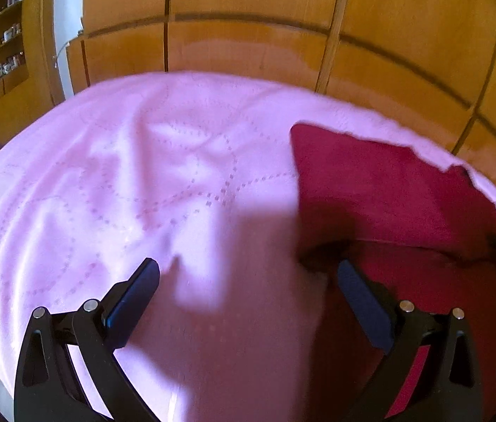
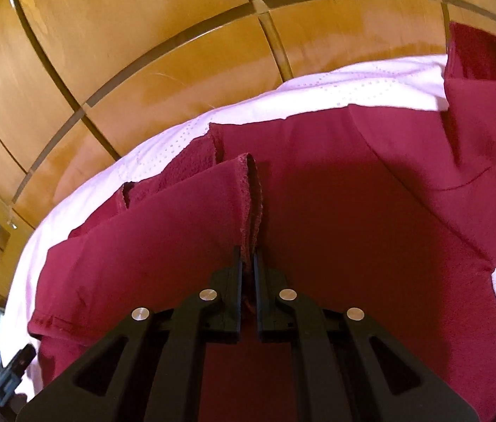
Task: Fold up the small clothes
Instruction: 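Fold the held sleeve across the shirt body, then open the right tool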
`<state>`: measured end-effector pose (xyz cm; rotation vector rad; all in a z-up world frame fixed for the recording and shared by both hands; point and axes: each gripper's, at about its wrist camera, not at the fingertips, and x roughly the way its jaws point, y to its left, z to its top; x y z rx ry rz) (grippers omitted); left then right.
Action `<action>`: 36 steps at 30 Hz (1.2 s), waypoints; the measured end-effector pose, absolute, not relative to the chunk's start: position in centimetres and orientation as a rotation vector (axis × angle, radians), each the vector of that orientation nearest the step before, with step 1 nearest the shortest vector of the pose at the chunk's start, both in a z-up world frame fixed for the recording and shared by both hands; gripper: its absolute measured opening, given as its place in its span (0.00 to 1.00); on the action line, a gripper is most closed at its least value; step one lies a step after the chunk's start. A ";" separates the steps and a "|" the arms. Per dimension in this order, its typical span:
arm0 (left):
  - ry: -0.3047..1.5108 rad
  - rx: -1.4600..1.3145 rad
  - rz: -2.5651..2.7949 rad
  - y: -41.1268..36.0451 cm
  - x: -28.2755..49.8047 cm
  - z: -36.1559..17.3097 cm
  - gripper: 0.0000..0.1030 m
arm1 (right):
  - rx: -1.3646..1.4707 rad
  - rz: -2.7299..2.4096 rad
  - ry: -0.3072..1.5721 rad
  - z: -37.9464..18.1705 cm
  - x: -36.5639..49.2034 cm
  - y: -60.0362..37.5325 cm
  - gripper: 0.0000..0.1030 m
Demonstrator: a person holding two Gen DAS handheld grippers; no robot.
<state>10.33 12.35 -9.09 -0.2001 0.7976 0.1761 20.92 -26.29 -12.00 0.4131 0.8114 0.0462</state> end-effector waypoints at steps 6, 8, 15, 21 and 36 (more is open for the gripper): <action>0.699 -0.168 0.128 10.0 11.2 -5.8 0.98 | 0.451 0.059 0.800 -12.4 21.0 -26.5 0.04; 0.722 -0.128 0.119 8.6 13.5 -5.7 0.98 | 0.468 0.065 0.796 -12.5 21.0 -26.7 0.04; 0.951 -0.096 0.161 6.5 19.6 -11.4 0.98 | 0.510 0.080 0.783 -12.6 20.8 -27.3 0.04; 0.933 -0.138 0.139 6.5 19.5 -12.0 0.98 | 0.542 0.053 0.742 -12.0 20.1 -28.0 0.09; 0.920 -0.102 0.161 6.4 18.8 -11.7 0.98 | 0.324 0.073 0.833 -10.1 22.3 -23.5 0.10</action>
